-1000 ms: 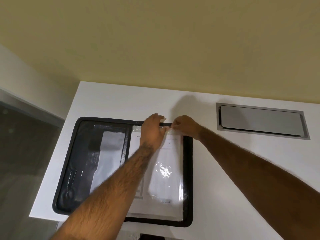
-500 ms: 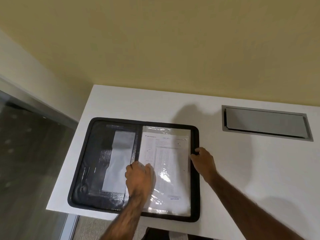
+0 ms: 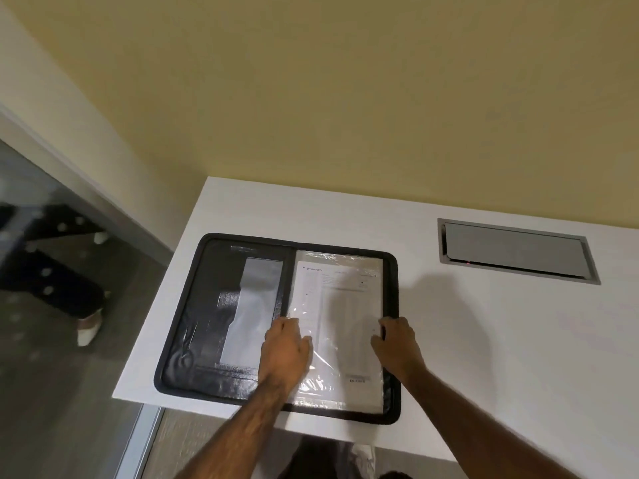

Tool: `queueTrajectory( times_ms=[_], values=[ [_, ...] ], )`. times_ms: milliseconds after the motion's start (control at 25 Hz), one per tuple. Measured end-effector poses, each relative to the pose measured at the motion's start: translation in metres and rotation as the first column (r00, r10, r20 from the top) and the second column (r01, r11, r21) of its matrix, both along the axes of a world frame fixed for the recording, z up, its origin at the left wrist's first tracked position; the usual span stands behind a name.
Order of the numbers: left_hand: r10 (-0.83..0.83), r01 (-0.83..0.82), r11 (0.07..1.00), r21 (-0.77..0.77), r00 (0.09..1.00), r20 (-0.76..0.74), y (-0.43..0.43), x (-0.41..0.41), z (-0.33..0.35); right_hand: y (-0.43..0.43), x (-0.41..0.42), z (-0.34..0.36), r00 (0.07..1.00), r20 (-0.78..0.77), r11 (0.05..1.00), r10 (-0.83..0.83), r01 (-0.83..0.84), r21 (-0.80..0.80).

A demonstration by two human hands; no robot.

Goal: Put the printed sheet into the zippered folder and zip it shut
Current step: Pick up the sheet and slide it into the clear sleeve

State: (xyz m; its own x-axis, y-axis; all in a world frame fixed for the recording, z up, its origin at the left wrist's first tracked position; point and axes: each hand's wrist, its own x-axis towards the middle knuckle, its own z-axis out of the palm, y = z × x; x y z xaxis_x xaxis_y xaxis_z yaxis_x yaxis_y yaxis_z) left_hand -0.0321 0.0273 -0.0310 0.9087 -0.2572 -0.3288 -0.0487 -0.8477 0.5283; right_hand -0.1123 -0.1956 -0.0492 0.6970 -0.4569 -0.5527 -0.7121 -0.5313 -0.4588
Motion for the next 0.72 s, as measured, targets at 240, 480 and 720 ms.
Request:
queueTrajectory(
  times_ms=[240, 480, 720],
  values=[
    [0.298, -0.301, 0.922, 0.244, 0.953, 0.05, 0.112, -0.032, -0.024, 0.026, -0.035, -0.002, 0.955, 0.007, 0.943, 0.296, -0.291, -0.162],
    [0.757, -0.771, 0.636, -0.04, 0.633, -0.163, 0.164, -0.016, -0.01, 0.03, -0.052, 0.0, 0.939, 0.011, 0.93, 0.343, -0.338, -0.141],
    [0.796, -0.81, 0.585, 0.038, 0.565, -0.219, 0.191, 0.009, -0.016, 0.034, -0.053, 0.002, 0.975, 0.035, 0.975, 0.22, -0.218, -0.049]
  ],
)
